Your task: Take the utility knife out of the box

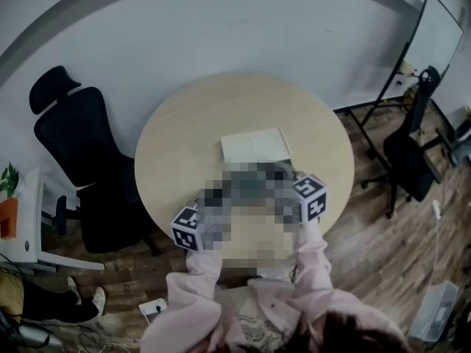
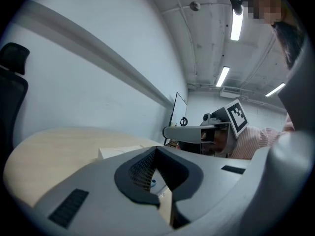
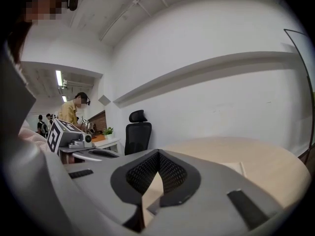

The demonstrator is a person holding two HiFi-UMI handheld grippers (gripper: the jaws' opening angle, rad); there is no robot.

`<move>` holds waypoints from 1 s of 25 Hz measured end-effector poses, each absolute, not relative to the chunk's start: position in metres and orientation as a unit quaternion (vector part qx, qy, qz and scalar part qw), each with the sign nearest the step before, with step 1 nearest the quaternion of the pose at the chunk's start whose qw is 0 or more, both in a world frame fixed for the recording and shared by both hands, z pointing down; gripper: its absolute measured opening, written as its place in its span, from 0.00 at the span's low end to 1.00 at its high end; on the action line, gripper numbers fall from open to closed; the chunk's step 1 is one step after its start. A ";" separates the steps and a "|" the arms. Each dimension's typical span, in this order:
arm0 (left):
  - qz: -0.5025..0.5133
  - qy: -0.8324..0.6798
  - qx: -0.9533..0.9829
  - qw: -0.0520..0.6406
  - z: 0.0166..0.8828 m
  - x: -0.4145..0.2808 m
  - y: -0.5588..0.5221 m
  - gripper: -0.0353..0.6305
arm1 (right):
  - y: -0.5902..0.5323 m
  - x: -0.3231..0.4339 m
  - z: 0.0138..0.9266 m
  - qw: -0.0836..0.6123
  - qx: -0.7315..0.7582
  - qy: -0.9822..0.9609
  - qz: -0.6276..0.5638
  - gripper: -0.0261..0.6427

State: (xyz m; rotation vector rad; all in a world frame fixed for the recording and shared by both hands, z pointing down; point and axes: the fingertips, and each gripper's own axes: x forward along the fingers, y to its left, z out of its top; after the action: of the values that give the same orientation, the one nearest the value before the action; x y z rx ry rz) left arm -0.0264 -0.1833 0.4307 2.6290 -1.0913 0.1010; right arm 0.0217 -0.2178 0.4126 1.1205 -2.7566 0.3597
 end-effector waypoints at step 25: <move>0.056 -0.401 0.885 0.231 0.491 -0.009 -0.209 0.07 | -0.243 0.031 0.491 0.154 0.297 -0.922 0.195 0.02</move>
State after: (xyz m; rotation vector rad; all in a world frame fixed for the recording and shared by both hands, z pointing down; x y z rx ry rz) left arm -0.0087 -0.2091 0.4912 2.4324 -1.1034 0.1537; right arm 0.0311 -0.2428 0.4906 0.8511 -2.6425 0.5604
